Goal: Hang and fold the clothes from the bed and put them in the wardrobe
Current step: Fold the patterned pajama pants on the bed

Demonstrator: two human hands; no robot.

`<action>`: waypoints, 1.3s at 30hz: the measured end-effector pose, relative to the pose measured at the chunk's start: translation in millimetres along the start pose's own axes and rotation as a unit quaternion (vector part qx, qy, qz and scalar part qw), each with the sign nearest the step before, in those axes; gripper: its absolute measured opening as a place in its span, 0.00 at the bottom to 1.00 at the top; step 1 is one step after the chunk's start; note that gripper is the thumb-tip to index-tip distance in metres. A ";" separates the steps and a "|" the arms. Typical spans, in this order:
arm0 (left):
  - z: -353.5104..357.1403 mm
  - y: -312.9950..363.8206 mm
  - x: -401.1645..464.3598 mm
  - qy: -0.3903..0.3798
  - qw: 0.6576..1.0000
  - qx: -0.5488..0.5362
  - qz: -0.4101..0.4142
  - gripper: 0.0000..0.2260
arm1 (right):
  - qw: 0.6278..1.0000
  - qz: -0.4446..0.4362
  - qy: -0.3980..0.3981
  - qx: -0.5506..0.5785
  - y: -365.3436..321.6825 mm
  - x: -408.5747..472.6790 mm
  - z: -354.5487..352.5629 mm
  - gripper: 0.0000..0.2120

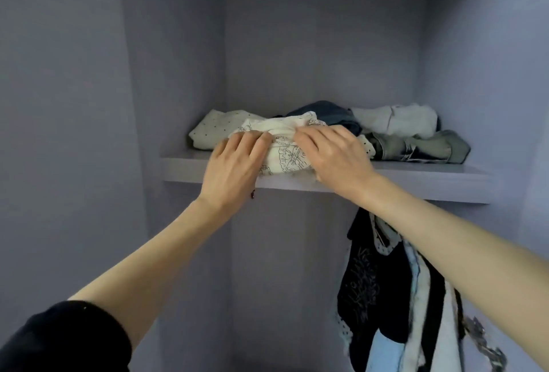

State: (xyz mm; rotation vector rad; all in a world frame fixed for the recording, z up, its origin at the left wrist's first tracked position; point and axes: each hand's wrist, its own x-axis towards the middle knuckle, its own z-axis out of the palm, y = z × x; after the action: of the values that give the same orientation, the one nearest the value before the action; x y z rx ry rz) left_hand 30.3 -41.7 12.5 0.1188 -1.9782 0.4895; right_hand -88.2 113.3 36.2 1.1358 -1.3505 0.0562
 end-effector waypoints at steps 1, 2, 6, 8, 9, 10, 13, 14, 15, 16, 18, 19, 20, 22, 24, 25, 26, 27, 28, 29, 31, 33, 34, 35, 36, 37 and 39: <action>13.3 -7.1 13.4 0.020 1.000 0.005 0.009 0.23 | 1.000 0.003 0.007 -0.018 8.7 6.0 13.9 0.12; 27.5 -16.4 29.1 0.037 0.999 0.012 0.018 0.21 | 0.999 0.004 0.013 -0.030 18.9 14.2 30.6 0.10; 68.1 -50.4 75.6 0.055 0.997 0.044 0.031 0.21 | 0.999 0.008 0.031 -0.040 43.6 47.8 82.3 0.12; 89.2 -69.0 93.4 0.051 0.997 0.049 0.014 0.25 | 0.998 0.001 0.040 -0.055 53.2 68.9 109.9 0.11; 99.1 -79.4 100.5 0.054 0.997 0.046 0.006 0.26 | 0.997 -0.001 0.047 -0.058 55.7 80.7 123.5 0.10; 105.7 -87.8 103.4 0.052 0.998 0.041 -0.001 0.26 | 0.998 0.001 0.045 -0.053 55.2 90.4 132.1 0.10; 134.9 -119.3 107.0 0.022 0.998 0.052 -0.019 0.29 | 0.998 -0.006 0.025 -0.053 48.8 115.9 166.3 0.15; 144.8 -131.6 108.5 -0.004 0.999 0.048 -0.023 0.30 | 0.998 -0.015 0.006 -0.062 46.6 121.8 180.8 0.17; 155.1 -143.9 109.7 -0.035 0.999 0.033 -0.025 0.30 | 0.997 -0.020 -0.031 -0.066 43.2 127.1 196.1 0.18; 165.0 -155.4 111.9 -0.069 0.997 0.010 -0.024 0.29 | 0.994 -0.028 -0.079 -0.067 39.7 131.2 212.1 0.16; 186.7 -177.1 117.4 -0.136 0.990 -0.029 -0.013 0.29 | 0.990 -0.022 -0.120 -0.076 35.2 140.2 236.5 0.12; 197.6 -187.4 122.0 -0.149 0.988 -0.034 -0.009 0.29 | 0.987 -0.011 -0.146 -0.069 34.6 146.2 247.2 0.13; 203.4 -191.9 126.1 -0.147 0.989 -0.034 -0.008 0.29 | 0.983 -0.003 -0.175 -0.060 35.7 149.4 254.1 0.14; 216.1 -200.4 137.6 -0.106 0.994 0.004 0.006 0.30 | 0.981 0.002 -0.159 -0.112 38.7 159.2 268.8 0.13; 228.9 -206.6 149.2 -0.043 0.999 0.033 0.007 0.31 | 0.981 -0.002 -0.118 -0.151 43.3 170.8 284.2 0.12; 237.2 -209.6 152.7 -0.024 0.999 0.038 0.006 0.32 | 0.981 0.000 -0.118 -0.152 44.2 173.8 290.7 0.11; 243.3 -210.0 151.7 -0.047 0.998 0.038 0.005 0.33 | 0.980 0.012 -0.148 -0.130 43.3 170.9 296.2 0.13; 254.8 -212.9 148.5 -0.092 0.996 0.006 0.005 0.34 | 0.974 0.021 -0.211 -0.075 40.3 167.1 307.4 0.16; 263.7 -215.1 143.8 -0.177 0.983 -0.057 -0.002 0.34 | 0.956 0.040 -0.290 0.009 36.2 160.4 314.8 0.20; 270.0 -217.7 141.3 -0.281 0.950 -0.132 -0.014 0.35 | 0.917 0.073 -0.378 0.105 32.6 153.8 319.4 0.25; 272.3 -220.8 145.9 -0.409 0.878 -0.243 -0.058 0.33 | 0.820 0.137 -0.494 0.256 33.2 146.0 321.6 0.32; 274.2 -219.7 157.9 -0.441 0.845 -0.282 -0.110 0.29 | 0.756 0.197 -0.514 0.355 38.5 145.4 324.0 0.32; 275.6 -216.3 162.4 -0.449 0.845 -0.269 -0.108 0.26 | 0.737 0.221 -0.512 0.383 39.4 146.7 324.8 0.30; 277.1 -210.9 163.5 -0.456 0.855 -0.233 -0.083 0.24 | 0.730 0.228 -0.512 0.390 38.4 147.4 326.9 0.28; 279.9 -205.8 159.9 -0.457 0.866 -0.195 -0.060 0.22 | 0.736 0.221 -0.519 0.375 35.0 147.3 328.2 0.27; 284.3 -202.4 154.7 -0.455 0.873 -0.167 -0.045 0.22 | 0.748 0.210 -0.525 0.349 30.3 145.9 330.6 0.25; 291.9 -200.7 143.0 -0.454 0.876 -0.151 -0.063 0.22 | 0.769 0.194 -0.525 0.309 21.3 140.4 334.9 0.25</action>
State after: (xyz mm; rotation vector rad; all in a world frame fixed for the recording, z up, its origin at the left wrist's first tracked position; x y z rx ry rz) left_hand -220.8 -319.5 88.3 0.3235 -2.9172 -0.0039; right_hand -302.3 -175.2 93.5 1.4783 -2.7206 0.1963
